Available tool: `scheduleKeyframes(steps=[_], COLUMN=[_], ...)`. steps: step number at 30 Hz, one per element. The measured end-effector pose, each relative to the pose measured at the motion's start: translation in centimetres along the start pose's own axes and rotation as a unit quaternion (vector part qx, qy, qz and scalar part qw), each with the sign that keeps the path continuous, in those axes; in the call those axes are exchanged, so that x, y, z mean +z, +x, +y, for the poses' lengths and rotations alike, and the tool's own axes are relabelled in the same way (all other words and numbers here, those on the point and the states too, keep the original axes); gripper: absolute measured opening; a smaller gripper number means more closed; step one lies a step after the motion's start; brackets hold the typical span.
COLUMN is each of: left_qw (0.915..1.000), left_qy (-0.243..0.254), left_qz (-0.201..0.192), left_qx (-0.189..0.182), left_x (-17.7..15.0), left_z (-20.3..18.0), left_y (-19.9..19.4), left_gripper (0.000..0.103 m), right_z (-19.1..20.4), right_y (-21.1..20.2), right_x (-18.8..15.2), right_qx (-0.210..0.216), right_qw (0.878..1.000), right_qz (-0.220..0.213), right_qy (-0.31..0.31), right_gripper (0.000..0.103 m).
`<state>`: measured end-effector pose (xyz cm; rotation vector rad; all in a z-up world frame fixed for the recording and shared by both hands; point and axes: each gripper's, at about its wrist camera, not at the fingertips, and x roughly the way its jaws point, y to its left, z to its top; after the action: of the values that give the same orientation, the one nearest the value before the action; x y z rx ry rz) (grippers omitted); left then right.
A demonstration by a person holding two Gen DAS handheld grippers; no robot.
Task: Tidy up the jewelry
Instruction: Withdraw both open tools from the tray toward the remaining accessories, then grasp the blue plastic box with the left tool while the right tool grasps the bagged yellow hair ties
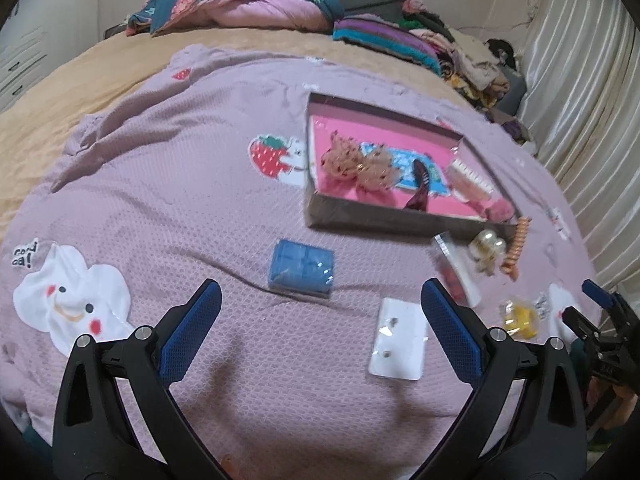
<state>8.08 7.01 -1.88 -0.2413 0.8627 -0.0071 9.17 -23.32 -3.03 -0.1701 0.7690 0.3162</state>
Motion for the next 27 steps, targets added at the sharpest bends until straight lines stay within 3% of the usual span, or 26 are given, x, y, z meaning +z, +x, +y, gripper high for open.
scheduleKeyframes(steps=[16, 19, 23, 25, 27], left_qw=[0.9996, 0.9993, 0.9991, 0.9987, 0.9985], left_qy=[0.021, 0.029, 0.034, 0.041, 0.045], left_qz=[0.002, -0.002, -0.003, -0.001, 0.001], left_qx=[0.021, 0.024, 0.026, 0.031, 0.032], left_x=[0.1, 0.4, 0.7, 0.7, 0.8], left_z=[0.1, -0.1, -0.2, -0.4, -0.4], left_y=[3.2, 3.7, 4.3, 4.7, 5.0], left_gripper=[0.093, 0.085, 0.082, 0.077, 0.074], right_z=[1.7, 2.0, 2.0, 1.9, 1.7], right_y=[4.9, 6.0, 7.2, 7.8, 8.3], right_x=[-1.5, -1.7, -1.2, -1.0, -0.9], right_qx=[0.013, 0.011, 0.010, 0.016, 0.028], right_qw=[0.997, 0.996, 0.996, 0.996, 0.996], right_qz=[0.059, 0.067, 0.068, 0.070, 0.075], right_qy=[-0.041, -0.050, -0.055, -0.054, -0.043], right_gripper=[0.096, 0.096, 0.095, 0.086, 0.070])
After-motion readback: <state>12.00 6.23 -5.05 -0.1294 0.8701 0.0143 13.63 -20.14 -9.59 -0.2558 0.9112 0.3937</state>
